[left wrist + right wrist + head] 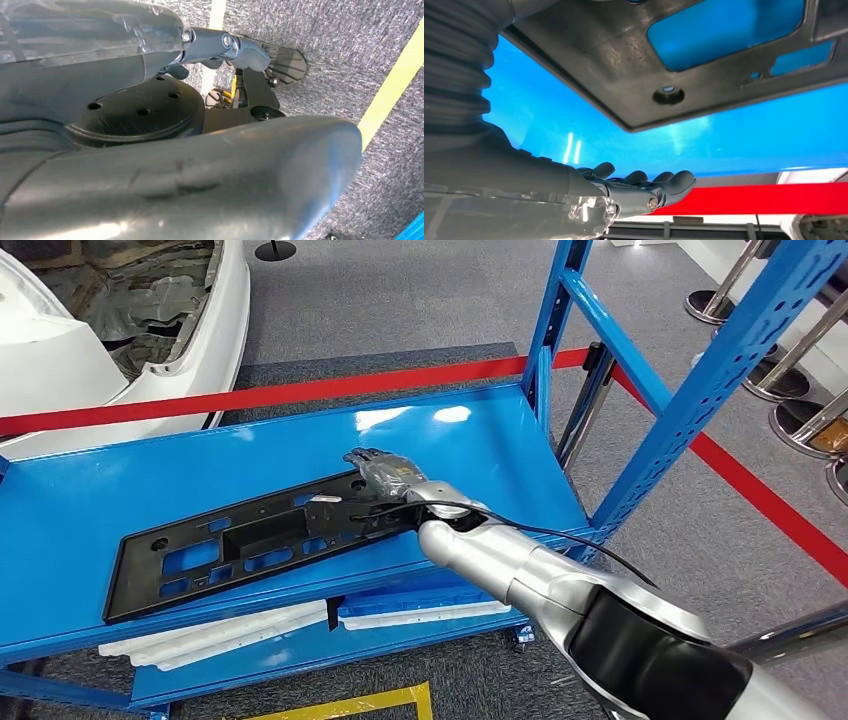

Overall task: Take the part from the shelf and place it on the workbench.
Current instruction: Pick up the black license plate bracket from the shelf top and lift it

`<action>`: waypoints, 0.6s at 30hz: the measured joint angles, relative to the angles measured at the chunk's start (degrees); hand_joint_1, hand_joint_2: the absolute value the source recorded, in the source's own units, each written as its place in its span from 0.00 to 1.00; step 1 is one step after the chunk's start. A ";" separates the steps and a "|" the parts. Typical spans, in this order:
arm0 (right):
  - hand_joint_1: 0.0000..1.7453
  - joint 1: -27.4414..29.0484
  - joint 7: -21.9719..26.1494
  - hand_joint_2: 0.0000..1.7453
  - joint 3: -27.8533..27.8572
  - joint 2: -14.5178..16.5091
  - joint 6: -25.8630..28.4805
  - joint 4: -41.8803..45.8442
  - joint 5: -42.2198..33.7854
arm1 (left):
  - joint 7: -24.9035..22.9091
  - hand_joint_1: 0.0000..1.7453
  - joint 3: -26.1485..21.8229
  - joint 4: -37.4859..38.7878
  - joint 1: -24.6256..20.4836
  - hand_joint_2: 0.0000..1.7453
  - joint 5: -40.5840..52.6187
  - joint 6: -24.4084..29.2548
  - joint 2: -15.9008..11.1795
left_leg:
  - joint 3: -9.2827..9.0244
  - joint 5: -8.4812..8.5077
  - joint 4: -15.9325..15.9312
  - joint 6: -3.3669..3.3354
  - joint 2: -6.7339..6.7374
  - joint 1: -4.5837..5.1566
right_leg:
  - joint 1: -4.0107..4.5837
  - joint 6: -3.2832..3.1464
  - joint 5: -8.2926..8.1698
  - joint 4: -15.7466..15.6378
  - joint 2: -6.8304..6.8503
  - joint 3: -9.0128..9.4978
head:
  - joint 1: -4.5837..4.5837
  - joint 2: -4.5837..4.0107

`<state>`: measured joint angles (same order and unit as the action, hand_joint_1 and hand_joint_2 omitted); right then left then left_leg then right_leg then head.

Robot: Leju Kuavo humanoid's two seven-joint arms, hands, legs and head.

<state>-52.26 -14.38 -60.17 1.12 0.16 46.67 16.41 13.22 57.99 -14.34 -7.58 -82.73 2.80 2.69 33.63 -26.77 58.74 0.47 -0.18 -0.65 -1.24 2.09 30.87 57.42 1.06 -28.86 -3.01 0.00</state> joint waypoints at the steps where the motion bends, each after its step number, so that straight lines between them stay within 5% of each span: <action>1: 0.00 0.01 0.32 1.00 0.00 0.13 -0.21 -0.26 0.04 | 0.00 0.00 -0.01 0.00 0.00 0.00 0.00 -0.01 0.00 | 0.00 0.00 0.00 0.00 0.00 0.00 | 0.00 0.00 0.00 0.00 0.00 0.00 | 0.00 0.00; 18: 0.00 0.42 2.08 1.00 0.02 1.34 -0.30 -3.57 0.92 | -0.25 0.00 0.00 0.00 -0.07 0.00 0.30 -0.08 0.00 | 0.00 0.00 0.01 0.00 0.01 0.00 | -0.01 0.00 0.00 0.00 -0.01 -0.01 | -0.01 0.00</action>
<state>-51.83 -12.30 -60.16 2.46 -0.14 43.10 17.33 12.97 57.99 -14.34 -7.64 -82.43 2.72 2.69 33.62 -26.76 58.75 0.48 -0.18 -0.65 -1.24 2.09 30.87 57.42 1.05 -28.88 -3.02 0.00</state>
